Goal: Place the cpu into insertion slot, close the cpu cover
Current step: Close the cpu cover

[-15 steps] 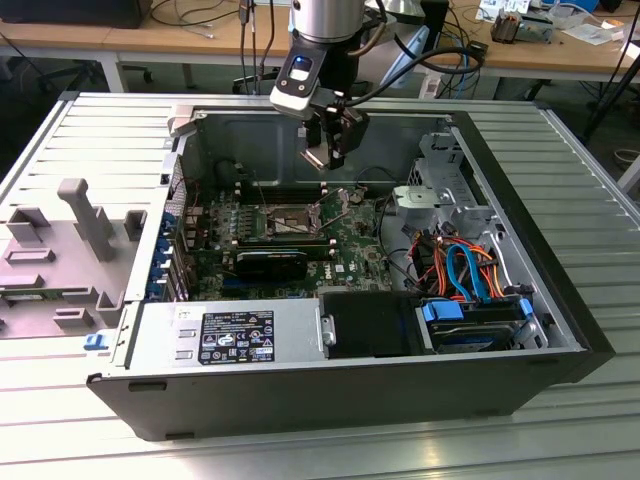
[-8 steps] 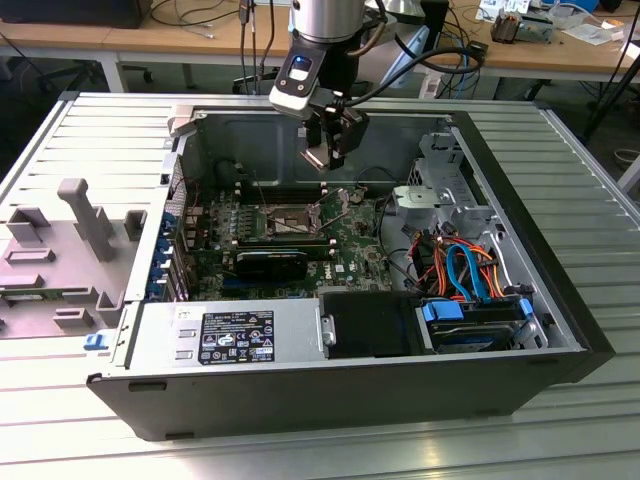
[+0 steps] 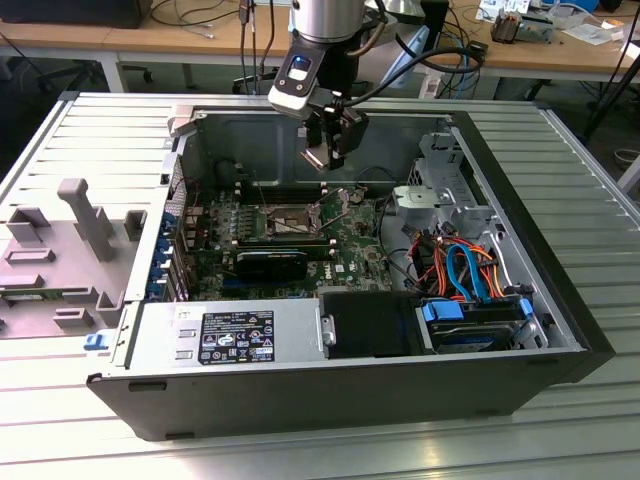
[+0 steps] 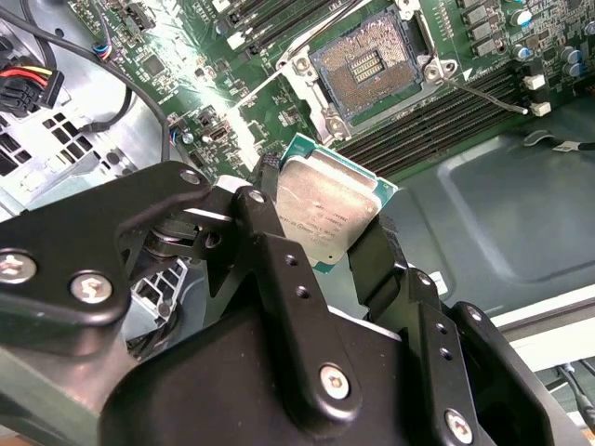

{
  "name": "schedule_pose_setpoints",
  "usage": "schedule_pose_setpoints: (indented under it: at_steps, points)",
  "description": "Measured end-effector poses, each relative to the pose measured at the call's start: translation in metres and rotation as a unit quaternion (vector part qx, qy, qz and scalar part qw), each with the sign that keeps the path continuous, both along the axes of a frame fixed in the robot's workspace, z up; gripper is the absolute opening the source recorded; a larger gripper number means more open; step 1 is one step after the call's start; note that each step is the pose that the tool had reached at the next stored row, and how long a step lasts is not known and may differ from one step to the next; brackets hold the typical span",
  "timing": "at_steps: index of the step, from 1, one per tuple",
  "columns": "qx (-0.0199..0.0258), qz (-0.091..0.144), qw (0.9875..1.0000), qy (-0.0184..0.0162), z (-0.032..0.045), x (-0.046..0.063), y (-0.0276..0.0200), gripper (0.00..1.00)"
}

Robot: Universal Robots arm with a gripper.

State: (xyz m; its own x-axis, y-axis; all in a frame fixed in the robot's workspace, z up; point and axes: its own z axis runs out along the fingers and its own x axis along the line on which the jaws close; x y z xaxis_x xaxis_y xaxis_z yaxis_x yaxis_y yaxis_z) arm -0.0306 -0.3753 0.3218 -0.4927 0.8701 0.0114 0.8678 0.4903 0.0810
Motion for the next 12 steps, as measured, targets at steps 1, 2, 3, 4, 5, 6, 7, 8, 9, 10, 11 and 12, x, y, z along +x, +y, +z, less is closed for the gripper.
schedule_pose_setpoints:
  at_steps: [1, 2, 3, 4, 5, 6, 7, 8, 9, 10, 11, 12]
  points:
    - [0.0000, -0.001, 1.0000, 0.0000, 0.0000, 0.0000, 0.0000, 0.55]
    - [0.0000, -0.002, 1.0000, 0.0000, 0.0000, 0.0000, 0.0000, 0.55]
    - [0.0000, -0.003, 1.0000, 0.0000, 0.0000, 0.0000, 0.0000, 0.55]
    - [0.0000, -0.004, 1.0000, 0.0000, 0.0000, 0.0000, 0.0000, 0.55]
    - [0.0000, -0.005, 1.0000, 0.0000, -0.0001, 0.0000, 0.0000, 0.55]
    - [0.0000, -0.006, 1.0000, 0.0000, -0.0001, 0.0000, 0.0000, 0.55]
    - [0.0000, -0.007, 1.0000, 0.0000, -0.0001, 0.0000, 0.0000, 0.55]
    - [0.0000, -0.009, 1.0000, 0.0000, -0.0001, 0.0000, 0.0000, 0.55]
    - [0.0000, -0.009, 1.0000, 0.0000, -0.0001, 0.0000, 0.0000, 0.55]
    - [0.0000, -0.010, 0.9999, 0.0000, -0.0001, 0.0000, 0.0000, 0.55]
    - [0.0000, -0.012, 0.9999, 0.0000, -0.0002, 0.0000, 0.0000, 0.55]
    - [0.0000, -0.013, 0.9999, 0.0000, -0.0002, 0.0000, 0.0000, 0.55]
